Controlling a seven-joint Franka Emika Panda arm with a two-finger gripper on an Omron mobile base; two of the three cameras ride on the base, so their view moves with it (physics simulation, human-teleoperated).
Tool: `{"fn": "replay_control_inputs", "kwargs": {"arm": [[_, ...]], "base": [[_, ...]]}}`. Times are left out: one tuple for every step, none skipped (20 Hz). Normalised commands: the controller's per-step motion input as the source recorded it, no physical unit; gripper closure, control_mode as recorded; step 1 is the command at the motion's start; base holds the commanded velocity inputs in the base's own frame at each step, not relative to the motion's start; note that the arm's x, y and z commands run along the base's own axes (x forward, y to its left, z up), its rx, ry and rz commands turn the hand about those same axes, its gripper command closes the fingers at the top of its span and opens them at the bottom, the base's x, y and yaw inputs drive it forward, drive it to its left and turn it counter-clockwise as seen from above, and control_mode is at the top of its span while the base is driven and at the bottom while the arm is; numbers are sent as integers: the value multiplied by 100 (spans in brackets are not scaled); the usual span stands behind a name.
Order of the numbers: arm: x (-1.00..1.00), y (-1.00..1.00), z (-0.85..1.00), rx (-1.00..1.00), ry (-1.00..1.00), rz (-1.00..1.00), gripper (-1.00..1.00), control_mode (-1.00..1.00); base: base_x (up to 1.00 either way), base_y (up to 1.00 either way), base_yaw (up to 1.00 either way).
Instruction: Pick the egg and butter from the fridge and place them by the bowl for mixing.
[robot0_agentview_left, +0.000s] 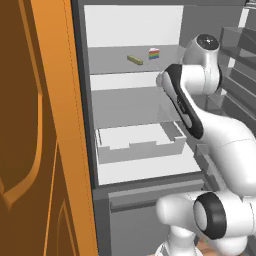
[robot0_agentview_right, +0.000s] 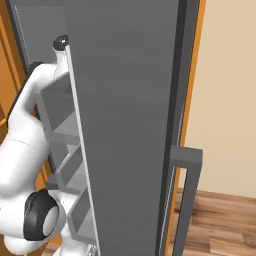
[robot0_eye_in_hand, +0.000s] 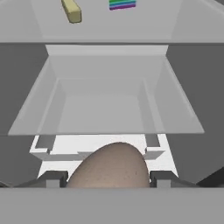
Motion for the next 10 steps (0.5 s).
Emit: {"fn": "replay_control_inputs", "kwargs": {"arm": [[-100,21,-10,0,9,0,100,-100],[-100,19,-14,0,13,0,100,-100],[-100,16,-15,0,16,0,100,-100],[-100,11,-14,1,19,0,100,-100],[-100,0,-1,3,22,1,100,-100],[-100,0,0,0,22,2,100,-100],[-91,9,-6,0,25,0,100,-100],[-84,10,-1,0,31,0,100,-100],[-84,14,-6,0,35,0,100,-100],[-86,9,-8,0,38,0,100,-100]], "base": [[0,0,0],[0,0,0],[0,0,0],[0,0,0],[0,0,0],[0,0,0],[0,0,0],[0,0,0],[0,0,0],[0,0,0]]}}
